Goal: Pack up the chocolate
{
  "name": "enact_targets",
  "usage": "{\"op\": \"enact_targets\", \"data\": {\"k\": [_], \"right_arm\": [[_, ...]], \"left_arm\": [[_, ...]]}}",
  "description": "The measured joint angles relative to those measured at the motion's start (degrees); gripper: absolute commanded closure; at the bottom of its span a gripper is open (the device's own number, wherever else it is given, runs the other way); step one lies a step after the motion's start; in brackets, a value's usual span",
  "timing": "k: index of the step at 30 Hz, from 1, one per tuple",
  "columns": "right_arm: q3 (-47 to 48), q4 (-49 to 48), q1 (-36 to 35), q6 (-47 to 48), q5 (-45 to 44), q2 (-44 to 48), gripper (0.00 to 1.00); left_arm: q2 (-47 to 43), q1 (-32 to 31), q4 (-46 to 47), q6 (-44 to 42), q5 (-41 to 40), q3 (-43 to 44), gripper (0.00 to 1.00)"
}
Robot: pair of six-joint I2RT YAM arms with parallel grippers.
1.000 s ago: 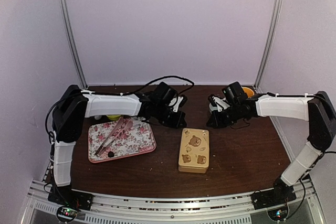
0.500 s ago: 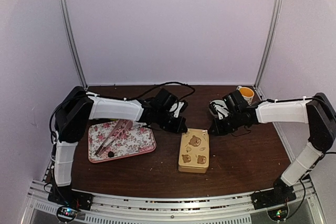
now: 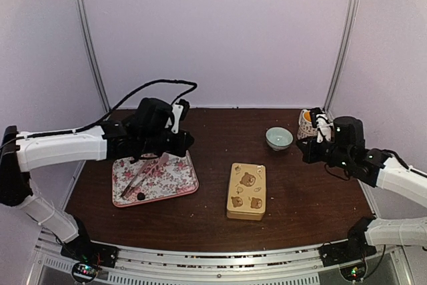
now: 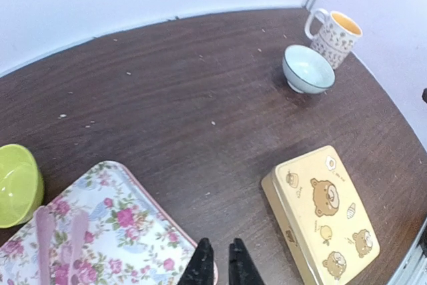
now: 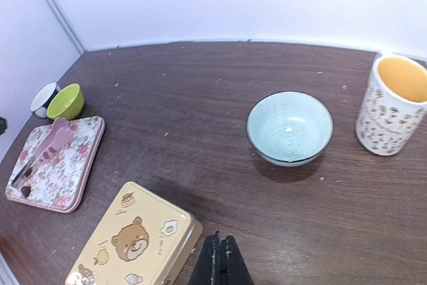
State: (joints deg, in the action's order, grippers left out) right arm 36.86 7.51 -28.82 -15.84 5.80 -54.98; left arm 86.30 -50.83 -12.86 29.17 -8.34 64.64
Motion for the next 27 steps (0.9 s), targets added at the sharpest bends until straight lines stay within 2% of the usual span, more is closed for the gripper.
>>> {"op": "enact_targets", "data": {"k": [3,7,8,9,10,11,12,13,14,17,20,25,27], "right_arm": [[-5.11,-1.81,1.01,0.42,-5.11,7.28,1.00],[-7.26,-3.15,1.66,1.14,-12.35,13.66,0.97],[-7.28,-3.48,1.75,1.38,-14.03,14.75,0.94],[-7.30,-3.80,1.77,1.46,-15.23,15.54,0.90],[-7.43,-4.39,1.84,1.55,-16.63,16.39,0.80],[-7.56,-4.72,1.84,1.49,-17.68,17.00,0.55],[-7.78,-5.09,1.86,1.36,-18.75,17.53,0.22],[-8.04,-5.51,1.86,1.33,-19.82,17.86,0.07],[-8.31,-5.77,1.86,1.62,-20.92,18.10,0.01],[-9.57,-6.73,1.86,1.55,-26.53,18.53,0.01],[-15.06,-13.55,1.86,3.85,-32.79,20.94,0.06],[-27.71,-28.85,1.97,12.31,-34.01,24.63,0.08],[-30.21,-33.35,2.32,15.28,-33.59,24.28,0.07]], "left_arm": [[-8.11,0.33,0.26,-1.20,-4.28,-5.70,0.86],[-13.22,1.16,-1.33,-2.86,-9.07,-6.82,0.87],[-14.16,1.29,-1.51,-3.37,-10.45,-7.04,0.86],[-15.26,1.38,-1.64,-3.91,-11.76,-7.54,0.78],[-16.48,1.44,-1.55,-4.52,-12.92,-8.39,0.68],[-17.90,1.64,-1.46,-5.42,-13.99,-9.55,0.53],[-19.37,1.77,-1.36,-5.75,-14.88,-10.93,0.36],[-20.50,1.97,-1.40,-6.47,-15.72,-11.96,0.19],[-21.27,2.21,-1.64,-6.78,-16.76,-12.68,0.06],[-22.14,3.23,-3.43,-6.73,-23.02,-13.31,0.02],[-22.91,4.61,-4.24,-7.08,-30.08,-14.21,0.02],[-28.81,5.79,4.26,-13.88,-36.70,-23.96,0.03],[-30.40,6.14,7.34,-16.41,-38.53,-27.10,0.08]]}}
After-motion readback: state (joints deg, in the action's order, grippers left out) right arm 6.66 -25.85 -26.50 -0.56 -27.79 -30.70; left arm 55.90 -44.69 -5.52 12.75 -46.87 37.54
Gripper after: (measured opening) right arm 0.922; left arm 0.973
